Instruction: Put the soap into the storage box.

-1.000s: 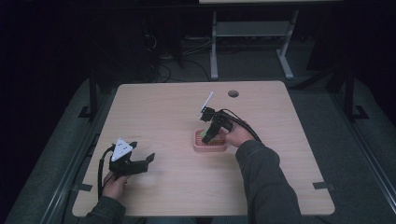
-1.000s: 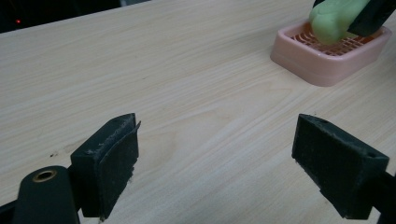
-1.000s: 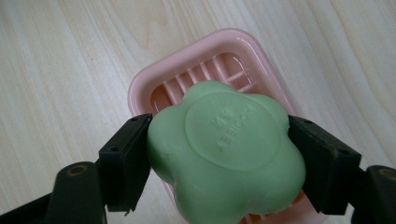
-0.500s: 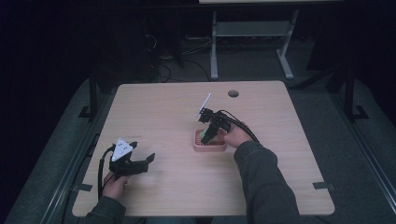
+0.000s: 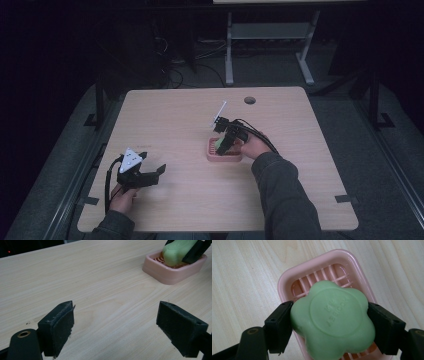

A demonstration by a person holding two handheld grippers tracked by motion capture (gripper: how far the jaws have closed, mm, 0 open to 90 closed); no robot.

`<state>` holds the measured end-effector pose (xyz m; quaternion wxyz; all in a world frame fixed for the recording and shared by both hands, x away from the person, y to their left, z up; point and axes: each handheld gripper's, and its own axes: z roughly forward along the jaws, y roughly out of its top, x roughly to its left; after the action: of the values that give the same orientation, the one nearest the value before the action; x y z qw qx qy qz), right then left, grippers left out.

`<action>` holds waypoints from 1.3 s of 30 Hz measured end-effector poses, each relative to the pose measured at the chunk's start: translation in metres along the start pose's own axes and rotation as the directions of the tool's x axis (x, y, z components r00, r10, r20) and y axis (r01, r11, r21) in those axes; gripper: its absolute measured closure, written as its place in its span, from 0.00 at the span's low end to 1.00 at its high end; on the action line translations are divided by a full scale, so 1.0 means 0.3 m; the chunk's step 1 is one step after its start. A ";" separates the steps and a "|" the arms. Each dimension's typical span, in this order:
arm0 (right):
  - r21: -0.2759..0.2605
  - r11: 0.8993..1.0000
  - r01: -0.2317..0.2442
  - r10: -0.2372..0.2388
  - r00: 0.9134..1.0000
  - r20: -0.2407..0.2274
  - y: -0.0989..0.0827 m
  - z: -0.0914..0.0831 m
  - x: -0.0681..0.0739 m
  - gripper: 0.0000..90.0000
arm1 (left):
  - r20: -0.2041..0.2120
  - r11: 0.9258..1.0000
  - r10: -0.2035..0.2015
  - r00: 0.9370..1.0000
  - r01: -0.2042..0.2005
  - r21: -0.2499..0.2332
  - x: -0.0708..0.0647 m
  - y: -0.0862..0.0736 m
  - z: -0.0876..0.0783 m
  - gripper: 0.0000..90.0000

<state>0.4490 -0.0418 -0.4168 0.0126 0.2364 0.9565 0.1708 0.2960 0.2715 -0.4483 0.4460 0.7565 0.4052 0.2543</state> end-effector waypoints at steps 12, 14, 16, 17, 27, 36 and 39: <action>-0.001 1.000 0.006 -0.006 1.000 0.004 -0.009 -0.004 0.005 0.28 | 0.002 1.000 0.011 1.000 -0.011 0.007 0.000 0.000 0.002 0.16; 0.001 1.000 0.003 -0.003 1.000 0.003 -0.011 -0.005 0.005 0.28 | 0.002 1.000 0.009 1.000 -0.009 0.007 0.000 0.000 0.003 0.16; -0.001 1.000 -0.001 0.001 1.000 0.000 -0.012 -0.005 0.004 0.28 | 0.002 1.000 0.009 1.000 -0.009 0.007 0.000 0.001 0.003 0.16; -0.001 1.000 0.002 -0.002 1.000 0.002 -0.012 -0.005 0.004 0.28 | 0.002 1.000 0.013 1.000 -0.013 0.010 0.000 0.001 0.003 0.16; -0.001 1.000 0.000 0.000 1.000 0.004 -0.016 -0.008 0.003 0.28 | 0.004 1.000 0.018 1.000 -0.018 0.016 0.000 0.001 0.002 0.16; -0.022 1.000 -0.014 0.014 1.000 0.012 -0.027 -0.023 -0.003 0.28 | 0.004 1.000 0.016 1.000 -0.016 0.019 -0.002 0.001 0.005 0.16; -0.021 1.000 -0.017 0.017 1.000 0.015 -0.027 -0.024 0.000 0.28 | 0.005 1.000 0.016 1.000 -0.016 0.011 -0.004 0.001 0.005 0.16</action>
<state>0.4448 -0.0508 -0.4126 0.0211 0.2458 0.9524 0.1789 0.2965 0.2697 -0.4487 0.4407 0.7628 0.3993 0.2539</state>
